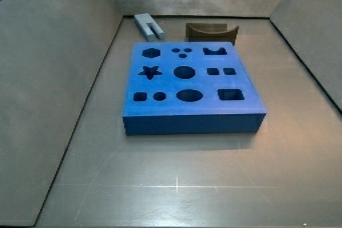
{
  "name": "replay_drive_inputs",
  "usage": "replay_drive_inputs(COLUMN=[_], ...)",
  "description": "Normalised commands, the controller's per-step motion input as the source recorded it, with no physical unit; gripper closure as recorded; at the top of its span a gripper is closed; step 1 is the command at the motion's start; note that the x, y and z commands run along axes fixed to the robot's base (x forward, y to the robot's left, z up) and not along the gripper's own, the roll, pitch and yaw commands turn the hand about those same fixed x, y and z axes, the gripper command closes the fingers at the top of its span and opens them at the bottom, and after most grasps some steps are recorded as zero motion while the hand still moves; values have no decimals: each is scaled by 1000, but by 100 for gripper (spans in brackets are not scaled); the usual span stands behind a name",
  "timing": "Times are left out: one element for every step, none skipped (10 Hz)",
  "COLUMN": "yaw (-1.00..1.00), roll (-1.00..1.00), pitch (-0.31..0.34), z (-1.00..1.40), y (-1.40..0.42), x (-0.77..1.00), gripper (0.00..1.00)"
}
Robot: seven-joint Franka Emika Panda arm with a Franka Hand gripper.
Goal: Pick up the square-circle object. Move up. Rotate the square-circle object. Place the square-circle object on the fixture. Regrasp the square-circle object. Move to above the board. Insert the square-circle object.
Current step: Pick up the square-circle object.
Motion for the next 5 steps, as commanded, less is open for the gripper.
replay_drive_inputs(yaw=[191,309,411,674,729], roll=[-184,0,0,7,50], pitch=[-86,0,-79,-187,-180], z=[-500,-843,-1000,-911,-960], y=[529,600,537,414,329], x=[-191,-280,-354,-326,-260], gripper=[0,0,0,0,0])
